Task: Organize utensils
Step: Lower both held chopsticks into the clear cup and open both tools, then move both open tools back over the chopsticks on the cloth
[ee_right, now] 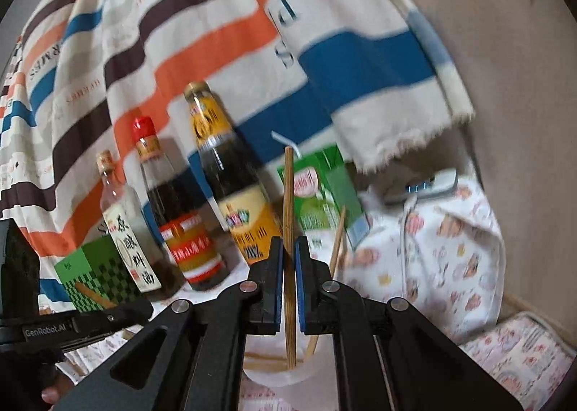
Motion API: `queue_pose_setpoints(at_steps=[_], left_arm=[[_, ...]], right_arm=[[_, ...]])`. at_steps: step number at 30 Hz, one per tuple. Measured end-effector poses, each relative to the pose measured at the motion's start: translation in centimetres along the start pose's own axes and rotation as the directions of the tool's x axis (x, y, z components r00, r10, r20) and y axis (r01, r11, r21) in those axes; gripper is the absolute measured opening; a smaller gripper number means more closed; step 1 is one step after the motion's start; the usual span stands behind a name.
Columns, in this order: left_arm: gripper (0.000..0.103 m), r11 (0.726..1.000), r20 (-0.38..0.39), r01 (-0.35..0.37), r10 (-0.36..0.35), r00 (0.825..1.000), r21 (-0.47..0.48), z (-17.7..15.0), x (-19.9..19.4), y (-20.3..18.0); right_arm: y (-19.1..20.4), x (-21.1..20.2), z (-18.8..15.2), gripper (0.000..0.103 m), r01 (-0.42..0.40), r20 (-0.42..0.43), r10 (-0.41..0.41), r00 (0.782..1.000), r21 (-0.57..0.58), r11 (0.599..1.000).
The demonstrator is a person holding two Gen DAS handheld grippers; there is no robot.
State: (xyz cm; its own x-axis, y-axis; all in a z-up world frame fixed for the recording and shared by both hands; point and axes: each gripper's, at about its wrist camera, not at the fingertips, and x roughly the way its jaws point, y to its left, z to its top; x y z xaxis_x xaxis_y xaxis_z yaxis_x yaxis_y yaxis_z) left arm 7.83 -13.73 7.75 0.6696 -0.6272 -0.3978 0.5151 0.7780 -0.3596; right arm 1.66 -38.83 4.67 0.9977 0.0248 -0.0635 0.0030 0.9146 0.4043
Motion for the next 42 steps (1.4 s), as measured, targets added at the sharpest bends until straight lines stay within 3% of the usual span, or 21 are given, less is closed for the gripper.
queue_pose_setpoints(at_steps=[10,27,28,30,33,35,37,39,42], left_arm=[[0.006,0.999,-0.038,0.012,-0.014,0.999,-0.045,-0.6,1.4,1.6],[0.008,0.999,-0.057,-0.037,0.038,0.998,0.003,-1.1,3.0,1.1],[0.014,0.999,-0.048,-0.043,0.043,0.998,0.008,-1.1,2.8,1.1],[0.028,0.998,-0.021,-0.053,0.053,0.998,0.016,-1.0,2.0,1.1],[0.042,0.997,0.032,-0.067,0.066,0.997,0.023,-0.6,0.1,1.1],[0.059,0.995,0.068,-0.095,0.093,0.993,0.032,-0.3,-1.3,1.0],[0.074,0.989,0.102,-0.142,0.137,0.985,0.035,-0.2,-2.7,0.8],[0.077,0.981,0.134,-0.190,0.184,0.974,0.035,-0.3,-4.1,1.1],[0.082,0.968,0.174,-0.249,0.239,0.955,0.042,-0.6,-6.4,1.6]], right_arm=[[-1.5,1.5,-0.5,0.007,0.024,-0.076,-0.020,0.997,0.046,0.999],[-2.4,2.6,-0.9,0.008,0.035,-0.163,-0.022,0.986,0.082,0.996],[-2.5,2.8,-1.0,0.010,0.031,-0.176,-0.015,0.984,0.088,0.996],[-2.5,2.9,-1.1,0.031,0.021,-0.205,0.000,0.979,0.100,0.995],[-2.3,2.6,-1.0,0.045,-0.009,-0.217,0.033,0.976,0.114,0.993],[-1.9,2.3,-0.9,0.050,-0.007,-0.237,0.031,0.971,0.105,0.994],[-1.6,2.2,-0.8,0.052,0.011,-0.312,0.033,0.950,0.138,0.990],[-1.6,1.9,-0.9,0.054,-0.031,-0.336,0.102,0.936,0.211,0.977],[-0.5,0.8,-0.9,0.057,0.014,-0.345,0.054,0.937,0.192,0.981]])
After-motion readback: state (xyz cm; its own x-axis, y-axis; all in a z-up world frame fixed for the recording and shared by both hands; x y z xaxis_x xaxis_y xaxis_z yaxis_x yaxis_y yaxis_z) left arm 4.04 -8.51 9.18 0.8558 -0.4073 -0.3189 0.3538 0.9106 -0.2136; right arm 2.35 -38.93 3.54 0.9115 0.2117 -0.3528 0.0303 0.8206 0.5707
